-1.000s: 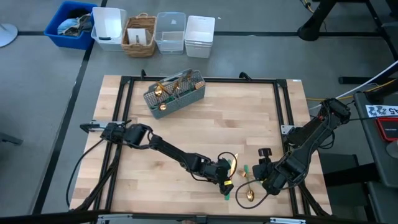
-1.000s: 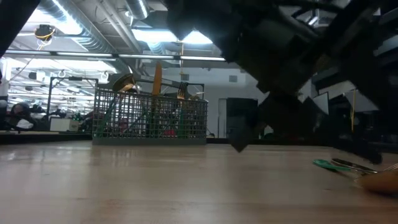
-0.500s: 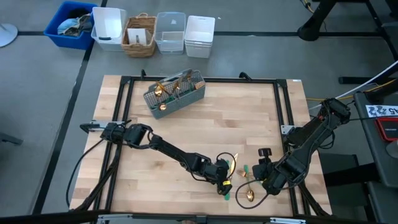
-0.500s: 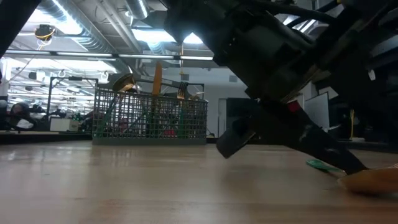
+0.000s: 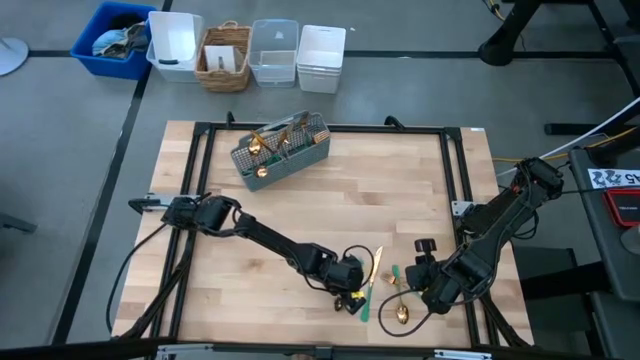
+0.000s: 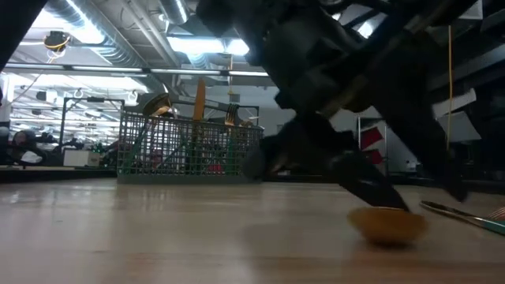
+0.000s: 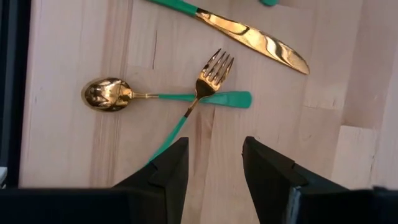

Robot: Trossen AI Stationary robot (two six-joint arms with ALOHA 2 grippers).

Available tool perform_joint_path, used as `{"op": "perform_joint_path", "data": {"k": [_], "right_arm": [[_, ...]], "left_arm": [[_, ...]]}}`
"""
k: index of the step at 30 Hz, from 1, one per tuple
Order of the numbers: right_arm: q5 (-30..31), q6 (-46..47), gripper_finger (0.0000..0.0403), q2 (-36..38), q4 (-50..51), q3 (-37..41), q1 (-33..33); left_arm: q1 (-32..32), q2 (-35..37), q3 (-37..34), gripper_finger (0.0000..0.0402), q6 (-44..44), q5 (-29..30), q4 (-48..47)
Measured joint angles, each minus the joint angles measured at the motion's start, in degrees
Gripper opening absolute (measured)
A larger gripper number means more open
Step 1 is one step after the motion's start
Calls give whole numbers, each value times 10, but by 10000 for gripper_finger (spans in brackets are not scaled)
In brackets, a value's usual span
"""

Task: Sort silverware
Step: Put the spoon into the left section of the silverware holder

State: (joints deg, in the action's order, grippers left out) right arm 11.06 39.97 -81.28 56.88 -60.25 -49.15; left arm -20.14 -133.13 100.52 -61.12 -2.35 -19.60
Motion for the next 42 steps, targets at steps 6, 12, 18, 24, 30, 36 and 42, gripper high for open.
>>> {"op": "perform_joint_path", "data": {"k": [6,12,18,24,30,36,42], "right_arm": [[0,0,149,0,0,0,0],[0,0,149,0,-1,0,0],[1,0,149,0,-1,0,0],[1,0,149,0,0,0,0],[1,0,149,0,0,0,0],[1,0,149,0,0,0,0],[1,0,149,0,-2,0,0]], "left_arm": [[-2,23,0,131,22,33,-25],[-5,24,0,131,62,66,-65],[-13,24,0,131,72,119,-122],[-26,24,0,131,101,153,-114],[-34,24,0,131,120,178,-111],[-42,24,0,131,120,188,-105],[-47,9,1,131,122,193,-92]]}}
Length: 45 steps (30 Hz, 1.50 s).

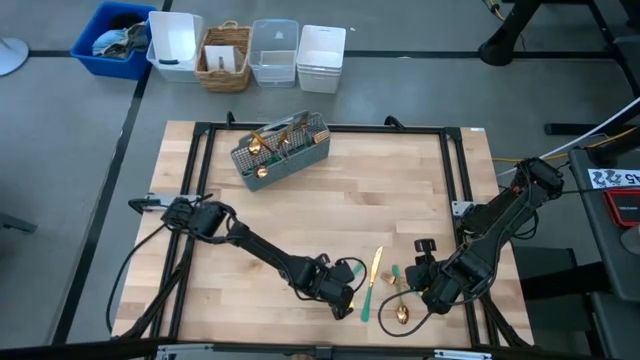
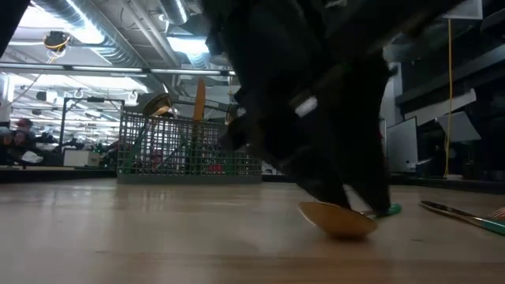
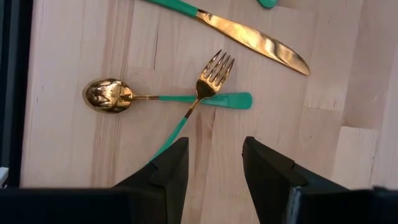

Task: Sort silverware
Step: Put the spoon into the left section of the silverware holder

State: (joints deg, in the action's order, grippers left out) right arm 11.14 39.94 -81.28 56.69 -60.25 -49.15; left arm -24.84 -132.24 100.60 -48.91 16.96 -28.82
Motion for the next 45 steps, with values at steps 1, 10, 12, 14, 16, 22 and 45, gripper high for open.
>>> {"op": "perform_joint_path", "data": {"k": [1,10,12,14,16,22,45], "right_arm": [[0,0,149,0,0,0,0],[5,0,149,0,-2,0,0],[5,0,149,0,-2,0,0],[5,0,149,0,-2,0,0],[5,0,149,0,-2,0,0],[9,-28,149,0,-2,0,0],[127,-105,149,0,18,0,0]], "left_arm": [[0,-2,0,131,3,2,-2],[-4,-23,2,113,90,26,16],[-4,-23,2,97,106,25,9],[-4,-24,2,78,117,28,2],[-3,-24,2,55,122,32,-1],[-3,-23,2,10,151,37,-3],[41,153,-1,3,203,174,-288]]}}
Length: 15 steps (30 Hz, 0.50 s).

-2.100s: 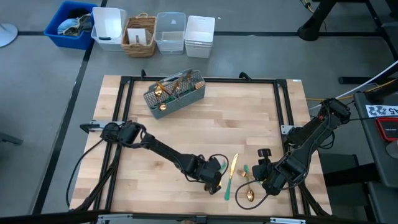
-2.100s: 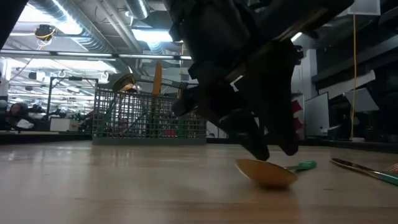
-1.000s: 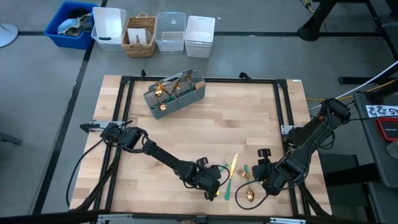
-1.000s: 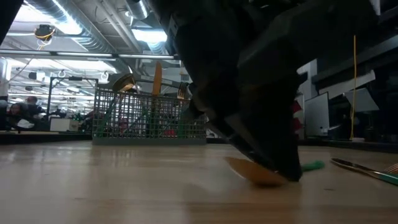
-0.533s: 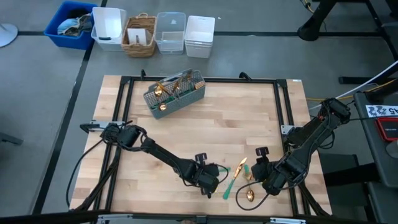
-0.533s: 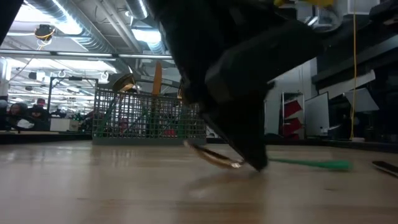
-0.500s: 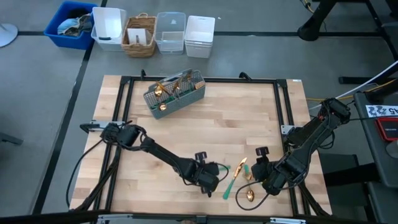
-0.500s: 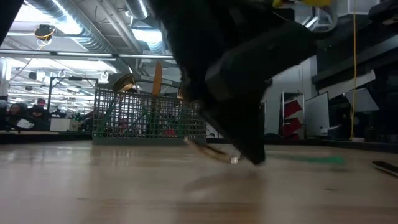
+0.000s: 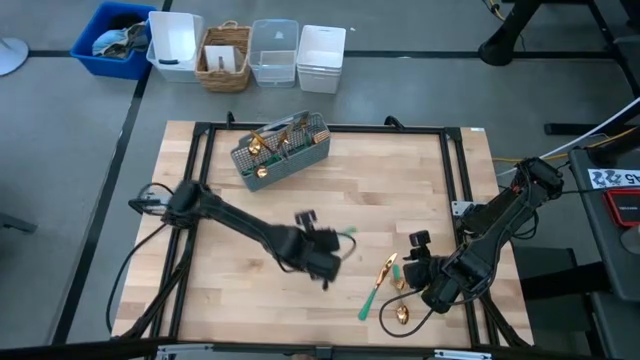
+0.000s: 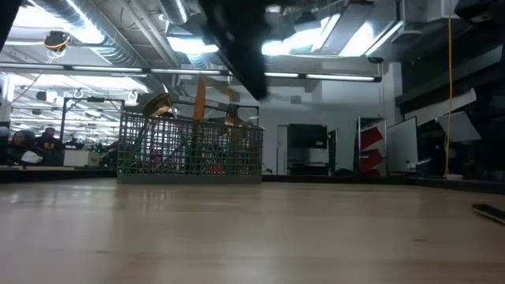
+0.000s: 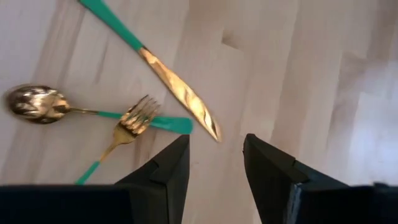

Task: Sort silverware
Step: Put the spoon into the left section of the silverware holder

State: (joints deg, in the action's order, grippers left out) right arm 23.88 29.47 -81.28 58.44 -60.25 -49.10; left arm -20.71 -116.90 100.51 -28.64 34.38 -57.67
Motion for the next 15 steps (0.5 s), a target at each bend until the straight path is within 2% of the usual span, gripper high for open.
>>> {"op": "perform_joint_path", "data": {"k": [5,10,12,15], "right_arm": [[10,0,149,0,1,0,0],[11,0,149,0,0,0,0],[12,0,149,0,0,0,0],[24,0,149,0,-1,0,0]], "left_arm": [[21,98,1,2,-26,61,-166],[51,179,1,2,-83,79,-322],[69,202,0,1,-75,77,-323],[98,225,-1,1,-16,76,-323]]}}
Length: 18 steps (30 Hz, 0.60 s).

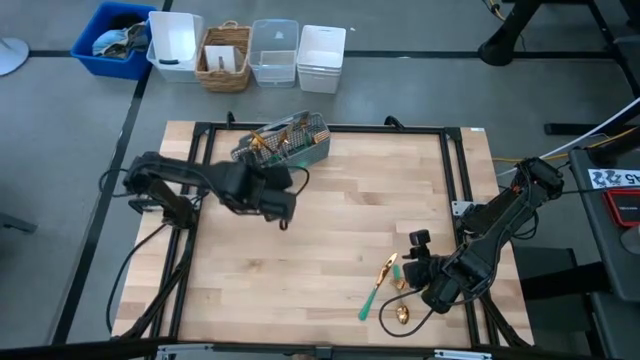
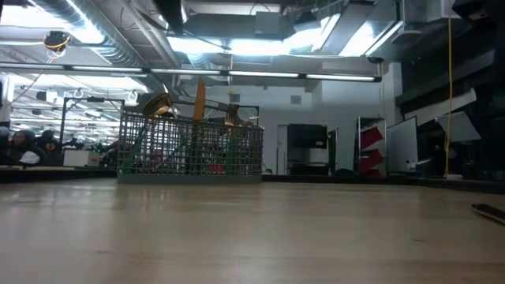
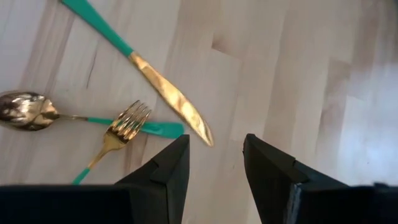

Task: Sort silverware
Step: Put the spoon into the left section of the silverware holder

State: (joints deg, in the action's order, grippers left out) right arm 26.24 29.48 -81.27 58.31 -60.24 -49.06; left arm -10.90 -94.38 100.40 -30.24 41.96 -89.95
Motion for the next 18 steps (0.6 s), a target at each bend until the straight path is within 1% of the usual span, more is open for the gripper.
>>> {"op": "perform_joint_path", "data": {"k": [4,10,14,16,18], "right_arm": [[25,1,149,0,-1,0,0],[33,1,149,0,1,0,0],[34,2,149,0,1,0,0],[40,2,149,0,1,0,0],[56,2,149,0,1,0,0]], "left_arm": [[50,4,0,1,72,-2,0],[117,-1,-1,0,240,-2,0],[146,2,-1,0,369,0,0],[155,2,-1,0,441,19,-1],[163,2,-1,0,506,57,-1]]}}
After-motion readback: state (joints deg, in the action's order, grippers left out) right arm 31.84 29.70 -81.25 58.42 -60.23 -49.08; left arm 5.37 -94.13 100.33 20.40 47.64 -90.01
